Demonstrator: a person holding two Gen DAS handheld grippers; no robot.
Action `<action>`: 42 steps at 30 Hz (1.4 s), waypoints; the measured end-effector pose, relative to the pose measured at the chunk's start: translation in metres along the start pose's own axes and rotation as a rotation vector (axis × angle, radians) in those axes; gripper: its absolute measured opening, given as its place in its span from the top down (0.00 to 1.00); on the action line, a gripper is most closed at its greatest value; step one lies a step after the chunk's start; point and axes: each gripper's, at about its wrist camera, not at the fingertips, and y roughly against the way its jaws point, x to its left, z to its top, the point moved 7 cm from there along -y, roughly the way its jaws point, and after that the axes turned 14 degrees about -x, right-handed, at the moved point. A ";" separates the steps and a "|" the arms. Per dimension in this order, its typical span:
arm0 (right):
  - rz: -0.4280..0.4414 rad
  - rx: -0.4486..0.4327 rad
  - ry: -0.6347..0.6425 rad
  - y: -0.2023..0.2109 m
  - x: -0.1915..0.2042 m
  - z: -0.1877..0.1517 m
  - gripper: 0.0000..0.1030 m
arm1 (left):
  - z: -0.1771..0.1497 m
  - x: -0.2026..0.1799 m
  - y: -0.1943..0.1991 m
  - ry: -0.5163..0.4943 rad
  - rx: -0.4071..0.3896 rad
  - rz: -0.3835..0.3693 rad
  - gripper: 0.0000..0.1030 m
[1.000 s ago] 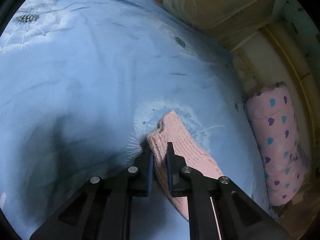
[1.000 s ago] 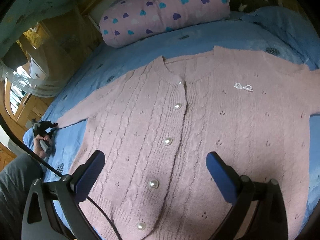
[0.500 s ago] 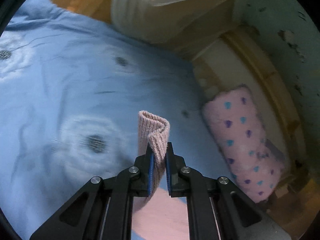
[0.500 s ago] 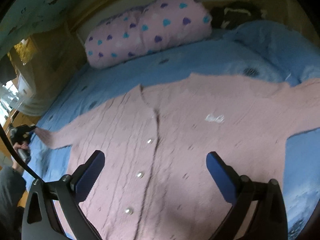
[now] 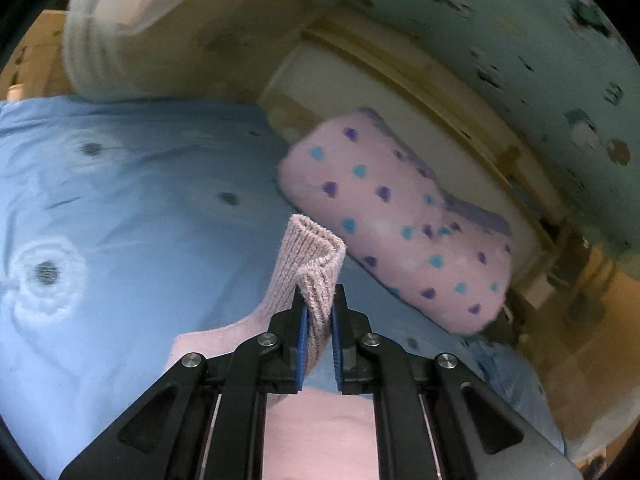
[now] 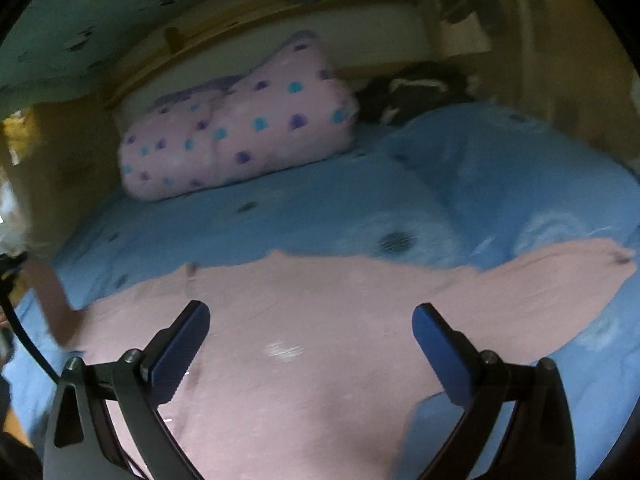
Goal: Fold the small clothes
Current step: 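Carry the sleeve across the cardigan body and open the left gripper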
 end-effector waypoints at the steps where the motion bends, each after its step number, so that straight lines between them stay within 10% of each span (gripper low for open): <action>1: -0.023 -0.006 -0.008 0.000 -0.014 0.003 0.00 | -0.005 -0.012 0.000 -0.012 0.006 -0.015 0.96; 13: -0.236 -0.001 -0.072 0.001 -0.137 0.006 0.00 | -0.067 -0.119 -0.008 -0.212 0.086 -0.143 0.96; 25: -0.214 -0.045 -0.074 0.022 -0.137 0.024 0.00 | -0.194 -0.265 -0.013 -0.333 0.216 -0.302 0.96; 42: -0.200 -0.049 -0.155 0.025 -0.151 0.028 0.00 | -0.289 -0.307 -0.011 -0.342 0.284 -0.366 0.96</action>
